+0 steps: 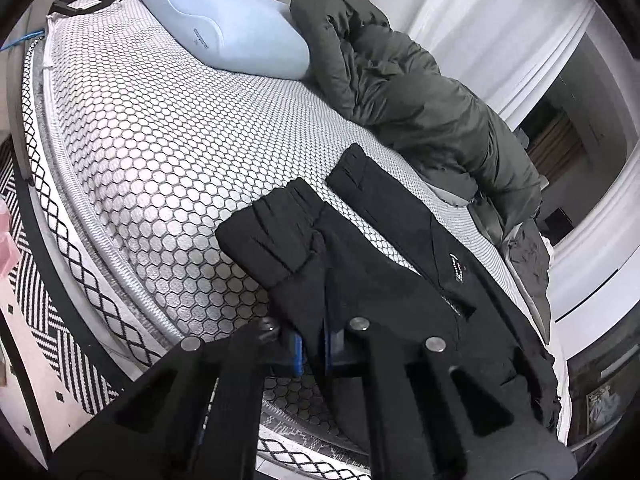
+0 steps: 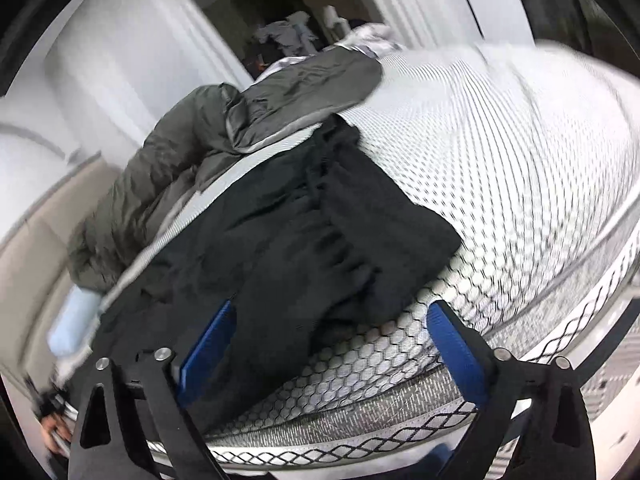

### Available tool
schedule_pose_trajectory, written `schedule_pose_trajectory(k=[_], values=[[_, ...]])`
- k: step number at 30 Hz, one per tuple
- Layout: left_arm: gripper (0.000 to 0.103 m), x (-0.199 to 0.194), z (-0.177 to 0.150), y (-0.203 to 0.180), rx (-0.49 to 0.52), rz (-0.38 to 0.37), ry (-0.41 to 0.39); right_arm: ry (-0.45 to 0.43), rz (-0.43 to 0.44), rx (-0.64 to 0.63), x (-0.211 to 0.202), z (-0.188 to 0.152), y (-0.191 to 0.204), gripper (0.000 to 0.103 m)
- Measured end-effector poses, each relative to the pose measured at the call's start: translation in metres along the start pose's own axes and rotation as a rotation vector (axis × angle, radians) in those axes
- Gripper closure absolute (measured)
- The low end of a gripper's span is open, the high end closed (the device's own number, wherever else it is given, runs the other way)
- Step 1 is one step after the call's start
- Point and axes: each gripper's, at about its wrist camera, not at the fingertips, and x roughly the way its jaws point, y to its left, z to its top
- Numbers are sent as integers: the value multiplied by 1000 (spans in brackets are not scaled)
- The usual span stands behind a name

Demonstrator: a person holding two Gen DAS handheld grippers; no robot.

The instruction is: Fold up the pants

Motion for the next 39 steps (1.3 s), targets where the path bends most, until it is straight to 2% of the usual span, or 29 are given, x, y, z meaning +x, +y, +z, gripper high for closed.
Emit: schedule_pose_trajectory(k=[2, 4, 6, 8, 9, 14, 19, 23, 27, 31, 35, 37, 38, 39], values=[[99, 1, 2, -1, 1, 6, 6, 8, 68, 99, 8, 3, -16, 17], [99, 0, 4, 0, 8, 9, 4, 5, 113, 167, 16, 9, -28, 26], [99, 3, 8, -3, 11, 16, 3, 1, 128, 249, 23, 16, -40, 49], [99, -1, 6, 0, 6, 16, 3, -1, 120, 303, 23, 19, -47, 84], [99, -5, 4, 3, 5, 21, 1, -4, 122, 310, 21, 18, -48, 89], [99, -15, -3, 11, 16, 35, 4, -65, 94, 270, -19, 4, -57, 91], [99, -15, -4, 13, 31, 49, 14, -57, 77, 254, -23, -1, -57, 91], [99, -19, 11, 2, 47, 35, -1, -108, 93, 242, -33, 12, -42, 91], [99, -12, 43, -29, 94, 30, -28, -181, 101, 179, -36, 48, -7, 91], [99, 19, 89, -81, 158, 53, -42, -217, 85, 112, -10, 100, 35, 91], [99, 73, 135, -132, 208, 98, -19, -208, 20, 62, 47, 158, 77, 91], [98, 113, 155, -151, 208, 128, 23, -191, -28, 42, 82, 188, 94, 91], [96, 129, 161, -155, 201, 137, 41, -179, -64, 28, 105, 207, 104, 88], [87, 152, 170, -161, 193, 162, 62, -163, -92, 20, 126, 222, 112, 77]])
